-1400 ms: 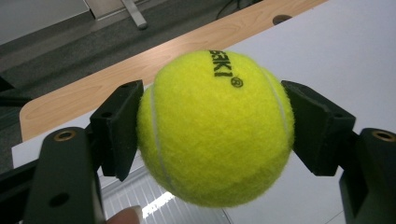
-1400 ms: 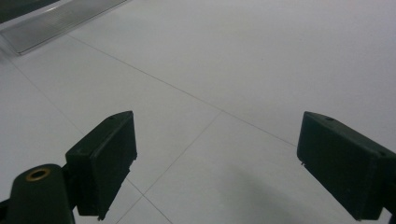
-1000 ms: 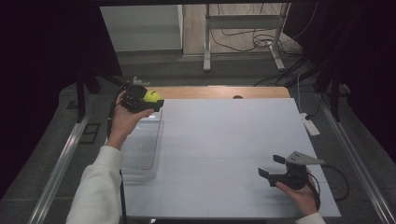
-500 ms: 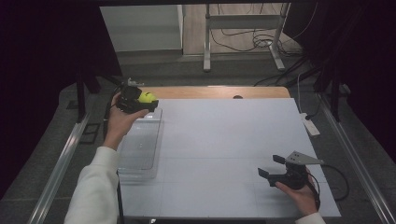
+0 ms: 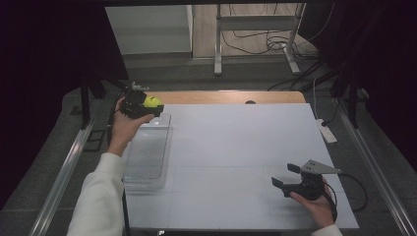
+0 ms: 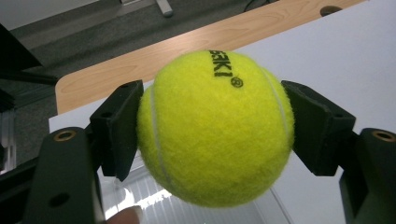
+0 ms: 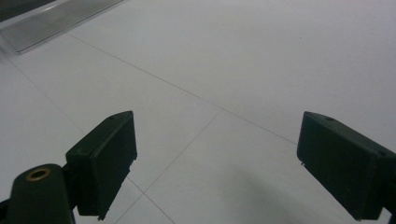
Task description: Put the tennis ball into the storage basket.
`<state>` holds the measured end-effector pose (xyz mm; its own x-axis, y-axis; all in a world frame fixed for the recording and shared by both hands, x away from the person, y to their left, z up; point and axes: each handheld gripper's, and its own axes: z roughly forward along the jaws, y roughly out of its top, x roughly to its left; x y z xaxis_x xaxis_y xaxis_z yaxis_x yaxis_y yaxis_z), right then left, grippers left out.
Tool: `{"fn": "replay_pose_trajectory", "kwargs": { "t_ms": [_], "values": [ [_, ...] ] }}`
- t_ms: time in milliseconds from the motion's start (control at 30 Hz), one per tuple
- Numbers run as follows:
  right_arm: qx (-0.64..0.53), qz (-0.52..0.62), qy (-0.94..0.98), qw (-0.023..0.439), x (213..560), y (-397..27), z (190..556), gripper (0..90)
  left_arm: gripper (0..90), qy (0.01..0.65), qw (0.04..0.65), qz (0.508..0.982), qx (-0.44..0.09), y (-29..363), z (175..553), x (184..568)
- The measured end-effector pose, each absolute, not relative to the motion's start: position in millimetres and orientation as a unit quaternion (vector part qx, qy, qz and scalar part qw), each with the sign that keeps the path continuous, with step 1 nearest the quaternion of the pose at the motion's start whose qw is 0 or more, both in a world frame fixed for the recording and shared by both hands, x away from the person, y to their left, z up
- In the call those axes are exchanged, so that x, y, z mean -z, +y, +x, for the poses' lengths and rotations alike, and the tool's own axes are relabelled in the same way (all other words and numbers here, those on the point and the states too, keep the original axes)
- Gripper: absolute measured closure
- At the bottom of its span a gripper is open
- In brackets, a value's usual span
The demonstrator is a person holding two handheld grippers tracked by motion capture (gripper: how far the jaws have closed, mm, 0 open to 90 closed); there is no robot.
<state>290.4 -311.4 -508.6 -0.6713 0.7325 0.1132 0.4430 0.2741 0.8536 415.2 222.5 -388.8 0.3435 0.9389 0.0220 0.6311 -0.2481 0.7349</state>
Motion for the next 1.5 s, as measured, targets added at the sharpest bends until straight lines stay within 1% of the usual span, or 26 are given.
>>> {"fn": "replay_pose_trajectory", "kwargs": {
  "t_ms": [567, 1167, 1500],
  "values": [
    [-0.473, 0.378, 0.781, 0.154, 509.6, -312.5, 285.0, 12.6, 26.7, 0.544, 0.309, 0.741, -0.245, 243.3, 418.6, 394.3],
    [-0.47, 0.377, 0.783, 0.153, 510.9, -312.3, 287.8, 12.7, 26.6, 0.561, 0.284, 0.736, -0.251, 252.8, 426.9, 412.5],
    [-0.469, 0.377, 0.784, 0.153, 511.3, -312.1, 288.4, 12.8, 26.6, 0.576, 0.274, 0.73, -0.245, 260.3, 431.1, 425.2]
  ]
}}
